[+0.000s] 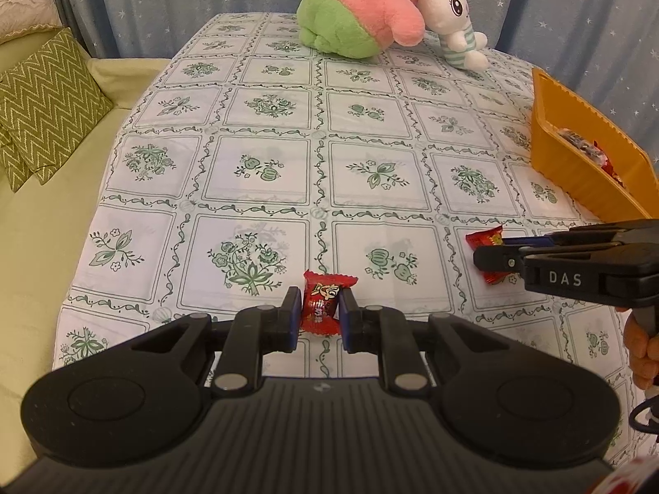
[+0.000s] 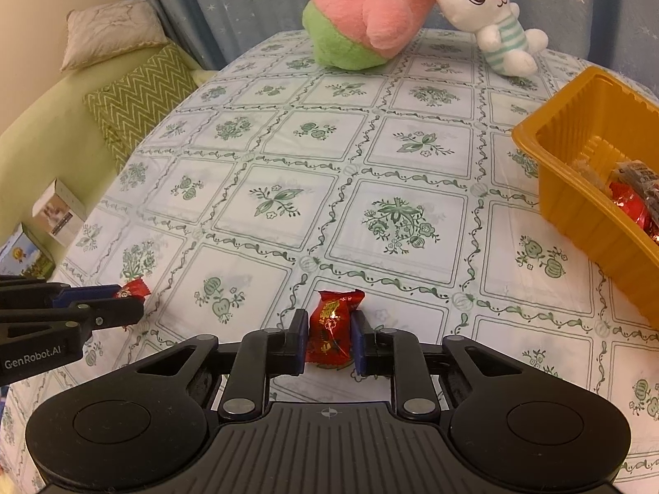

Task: Organize snacks
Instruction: 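Grasp a red candy with the left tool while the right tool grasps the other red candy, then carry both red candies over the orange tray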

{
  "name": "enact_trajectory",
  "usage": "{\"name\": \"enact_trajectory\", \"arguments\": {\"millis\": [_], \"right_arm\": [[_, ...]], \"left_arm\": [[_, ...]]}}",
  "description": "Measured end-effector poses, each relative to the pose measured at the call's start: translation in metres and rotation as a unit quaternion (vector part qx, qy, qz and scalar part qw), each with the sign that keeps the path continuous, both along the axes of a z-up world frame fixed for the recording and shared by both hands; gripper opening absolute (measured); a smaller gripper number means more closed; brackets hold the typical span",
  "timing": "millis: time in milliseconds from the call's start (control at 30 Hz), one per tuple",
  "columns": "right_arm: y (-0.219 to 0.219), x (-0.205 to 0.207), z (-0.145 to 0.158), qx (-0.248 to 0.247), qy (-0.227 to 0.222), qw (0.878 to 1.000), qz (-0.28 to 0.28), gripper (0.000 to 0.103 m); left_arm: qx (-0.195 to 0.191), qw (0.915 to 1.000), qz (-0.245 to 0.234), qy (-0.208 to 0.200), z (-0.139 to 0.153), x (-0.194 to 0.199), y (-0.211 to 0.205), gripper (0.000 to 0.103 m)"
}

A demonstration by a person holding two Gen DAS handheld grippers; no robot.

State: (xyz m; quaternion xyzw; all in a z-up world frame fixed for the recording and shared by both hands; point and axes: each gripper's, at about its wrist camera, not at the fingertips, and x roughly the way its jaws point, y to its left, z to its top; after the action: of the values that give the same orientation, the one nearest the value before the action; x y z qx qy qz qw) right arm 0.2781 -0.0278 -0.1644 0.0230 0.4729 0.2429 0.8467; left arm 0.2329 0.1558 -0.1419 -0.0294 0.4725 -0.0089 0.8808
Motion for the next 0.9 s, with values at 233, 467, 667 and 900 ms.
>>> {"name": "enact_trajectory", "arguments": {"millis": [233,467,667,900], "right_arm": [[-0.005,0.0,0.001,0.011,0.005,1.0,0.004,0.021],[-0.017,-0.011,0.012,0.037,0.006,0.999,0.007,0.02],[-0.045,-0.027,0.027,0.055,0.004,0.998,-0.003,0.02],[-0.104,-0.044,0.044,0.049,-0.008,0.998,-0.051,0.02]], "left_arm": [[0.002,1.0,-0.002,-0.001,0.003,-0.002,-0.006,0.017],[0.004,1.0,-0.007,-0.005,0.01,-0.004,-0.015,0.017],[0.005,0.9995,-0.027,-0.017,0.023,-0.001,-0.034,0.017],[0.001,0.9964,-0.075,-0.041,0.043,0.015,-0.077,0.017]]}}
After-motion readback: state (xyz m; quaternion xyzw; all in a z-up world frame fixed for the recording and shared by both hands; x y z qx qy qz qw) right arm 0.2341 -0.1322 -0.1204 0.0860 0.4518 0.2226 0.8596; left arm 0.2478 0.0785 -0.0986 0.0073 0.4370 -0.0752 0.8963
